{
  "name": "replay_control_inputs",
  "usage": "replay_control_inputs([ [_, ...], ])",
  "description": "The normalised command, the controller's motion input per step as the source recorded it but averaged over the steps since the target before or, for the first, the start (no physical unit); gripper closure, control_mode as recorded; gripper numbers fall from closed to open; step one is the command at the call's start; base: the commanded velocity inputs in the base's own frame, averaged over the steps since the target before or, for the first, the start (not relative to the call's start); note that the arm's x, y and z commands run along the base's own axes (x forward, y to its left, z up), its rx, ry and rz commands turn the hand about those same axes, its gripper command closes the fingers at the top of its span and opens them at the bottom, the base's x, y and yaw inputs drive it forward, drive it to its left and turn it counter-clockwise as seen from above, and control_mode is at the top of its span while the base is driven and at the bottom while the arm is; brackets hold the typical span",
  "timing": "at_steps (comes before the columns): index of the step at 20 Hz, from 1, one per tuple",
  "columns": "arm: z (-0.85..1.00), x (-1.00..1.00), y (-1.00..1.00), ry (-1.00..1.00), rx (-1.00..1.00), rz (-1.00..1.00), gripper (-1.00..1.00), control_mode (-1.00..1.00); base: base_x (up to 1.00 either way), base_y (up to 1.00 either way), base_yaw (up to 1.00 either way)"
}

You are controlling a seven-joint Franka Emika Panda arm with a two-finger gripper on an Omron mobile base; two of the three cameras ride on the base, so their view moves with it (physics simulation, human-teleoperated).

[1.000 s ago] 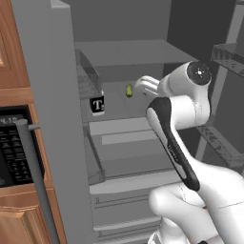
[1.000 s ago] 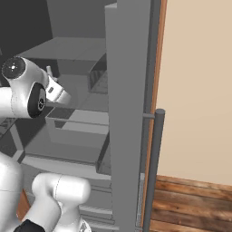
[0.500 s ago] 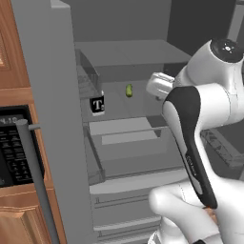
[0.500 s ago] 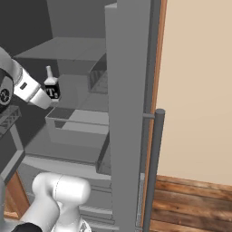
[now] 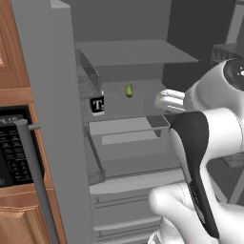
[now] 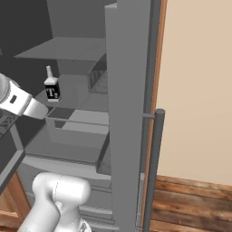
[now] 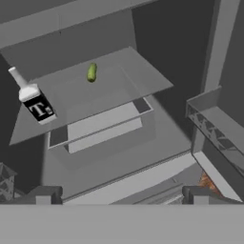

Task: Place the condiment bottle and condiment bottle from the counter to the top shelf of the fridge. If the existing items in the fridge are on the top shelf, move them to other shelves.

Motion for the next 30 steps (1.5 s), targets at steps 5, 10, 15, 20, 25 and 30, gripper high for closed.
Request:
replay_control_inputs([
  [5, 0.0, 0.0, -0.03, -0.01, 0.0, 0.01, -1.0, -1.0, 0.0, 0.0, 0.0],
  [10, 0.0, -0.06, 0.0, 0.0, 0.0, 0.0, -1.0, -1.0, 0.0, 0.0, 0.0],
  [15, 0.0, -0.19, 0.0, 0.0, 0.0, 0.0, -1.0, 1.0, -0.44, 0.0, 0.0],
  [20, 0.0, 0.0, 0.0, 0.0, 0.0, 0.0, -1.0, 1.0, -0.85, 0.0, 0.0],
  [25, 0.0, 0.0, 0.0, 0.0, 0.0, 0.0, -1.0, 1.0, -0.9, 0.0, 0.0],
  [30, 0.0, 0.0, 0.0, 0.0, 0.0, 0.0, -1.0, 1.0, -0.89, 0.0, 0.0],
])
